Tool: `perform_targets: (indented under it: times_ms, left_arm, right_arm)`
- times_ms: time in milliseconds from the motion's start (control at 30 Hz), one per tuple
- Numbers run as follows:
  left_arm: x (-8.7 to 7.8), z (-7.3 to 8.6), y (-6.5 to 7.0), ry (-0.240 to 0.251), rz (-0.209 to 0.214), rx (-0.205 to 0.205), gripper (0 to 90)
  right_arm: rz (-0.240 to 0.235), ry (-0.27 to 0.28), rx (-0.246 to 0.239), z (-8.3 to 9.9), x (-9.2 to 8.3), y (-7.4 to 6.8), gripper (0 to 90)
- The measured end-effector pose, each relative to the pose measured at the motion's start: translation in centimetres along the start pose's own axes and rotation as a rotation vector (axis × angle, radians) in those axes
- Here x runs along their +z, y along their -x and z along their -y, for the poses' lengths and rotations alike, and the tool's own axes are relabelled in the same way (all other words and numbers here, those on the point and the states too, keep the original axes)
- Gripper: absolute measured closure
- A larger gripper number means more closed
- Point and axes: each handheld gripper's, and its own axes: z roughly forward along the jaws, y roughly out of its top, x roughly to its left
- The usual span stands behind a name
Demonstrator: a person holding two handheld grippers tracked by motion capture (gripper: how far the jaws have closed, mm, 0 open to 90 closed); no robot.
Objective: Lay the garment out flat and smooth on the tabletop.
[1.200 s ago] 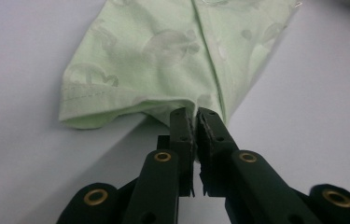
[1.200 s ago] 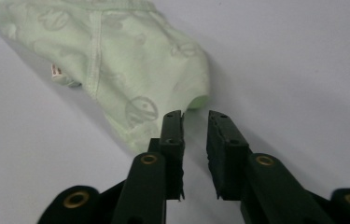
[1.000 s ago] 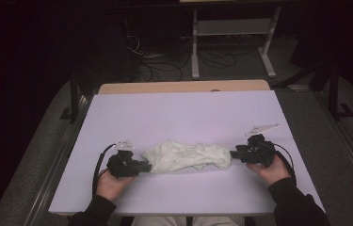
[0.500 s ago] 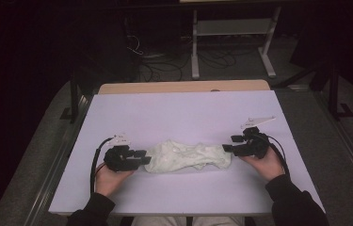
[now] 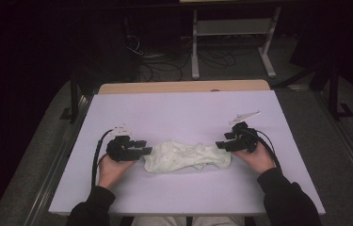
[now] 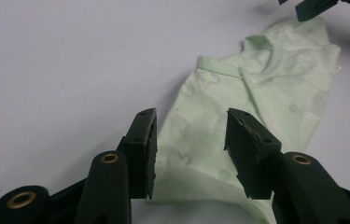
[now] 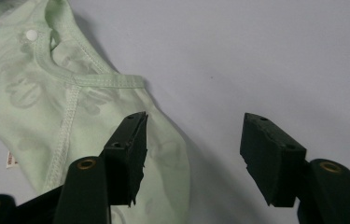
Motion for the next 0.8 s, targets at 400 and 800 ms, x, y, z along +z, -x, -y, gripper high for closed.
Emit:
perform_targets:
  times_ms: [400,800]
  left_arm:
    - [3.4,-1.7,-1.5,0.002,0.113,-0.018,50.8]
    - [4.0,-1.4,-1.6,-0.107,0.136,-0.027,87.1]
  right_arm:
    - [-0.013,-0.012,0.001,-0.1,0.3,0.0,42.2]
    - [-0.049,-0.042,0.014,0.0,0.3,0.0,45.0]
